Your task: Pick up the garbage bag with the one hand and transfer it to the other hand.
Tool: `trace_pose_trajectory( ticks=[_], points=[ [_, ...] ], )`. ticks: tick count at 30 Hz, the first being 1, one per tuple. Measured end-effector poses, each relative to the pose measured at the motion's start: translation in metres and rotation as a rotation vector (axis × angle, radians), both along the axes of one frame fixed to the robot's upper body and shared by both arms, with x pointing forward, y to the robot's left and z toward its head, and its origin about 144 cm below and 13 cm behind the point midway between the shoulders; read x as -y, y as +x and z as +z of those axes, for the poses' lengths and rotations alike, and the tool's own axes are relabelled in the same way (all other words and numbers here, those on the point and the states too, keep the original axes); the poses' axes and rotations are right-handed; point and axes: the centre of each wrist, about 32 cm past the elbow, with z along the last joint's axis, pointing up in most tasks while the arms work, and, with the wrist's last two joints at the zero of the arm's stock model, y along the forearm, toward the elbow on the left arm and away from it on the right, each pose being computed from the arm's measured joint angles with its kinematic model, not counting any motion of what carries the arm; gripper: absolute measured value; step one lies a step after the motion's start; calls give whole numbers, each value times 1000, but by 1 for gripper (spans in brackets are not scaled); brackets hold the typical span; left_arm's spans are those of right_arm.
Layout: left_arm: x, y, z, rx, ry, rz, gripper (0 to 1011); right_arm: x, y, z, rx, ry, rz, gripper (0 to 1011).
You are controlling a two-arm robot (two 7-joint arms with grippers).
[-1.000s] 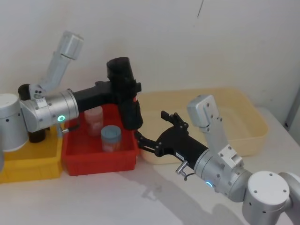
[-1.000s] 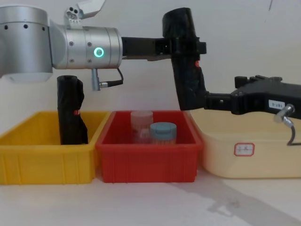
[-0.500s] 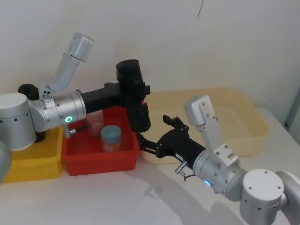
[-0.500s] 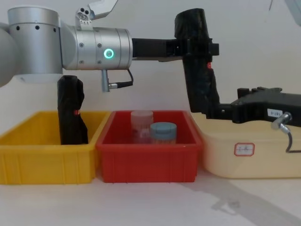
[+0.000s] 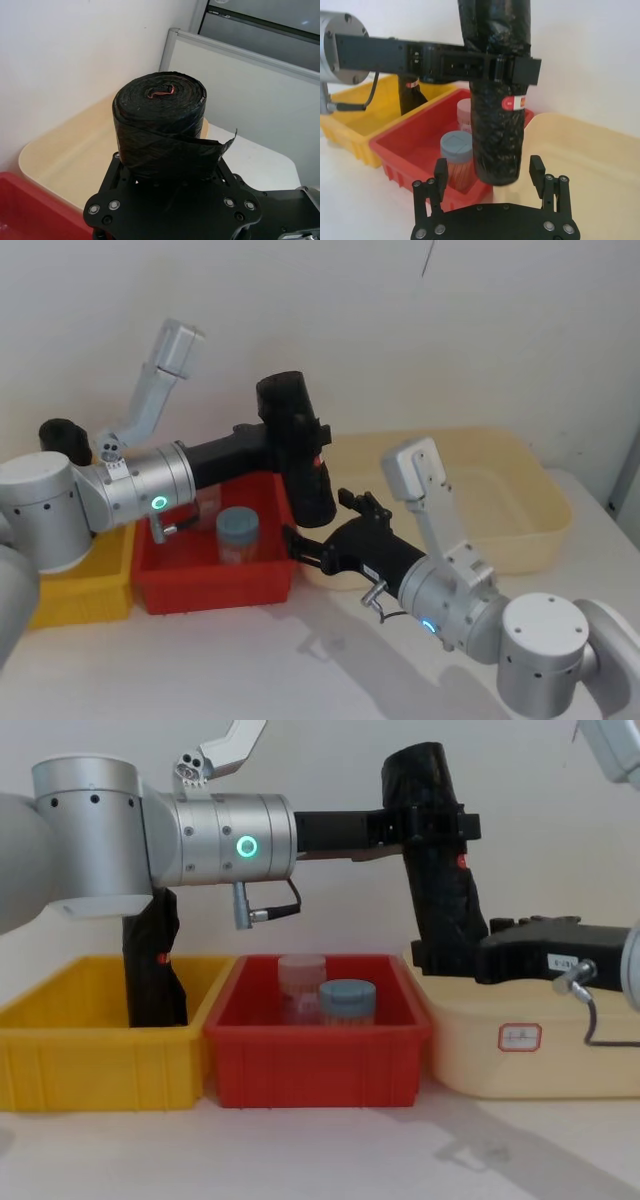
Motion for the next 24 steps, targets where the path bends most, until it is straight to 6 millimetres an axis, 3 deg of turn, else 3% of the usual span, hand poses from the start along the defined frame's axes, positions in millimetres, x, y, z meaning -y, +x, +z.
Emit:
trace_pose_trajectory(
  ticks=[24],
  points=[
    [13, -1, -7, -35, -27, -44, 439, 1, 16, 5, -19, 15, -6, 1000]
  ],
)
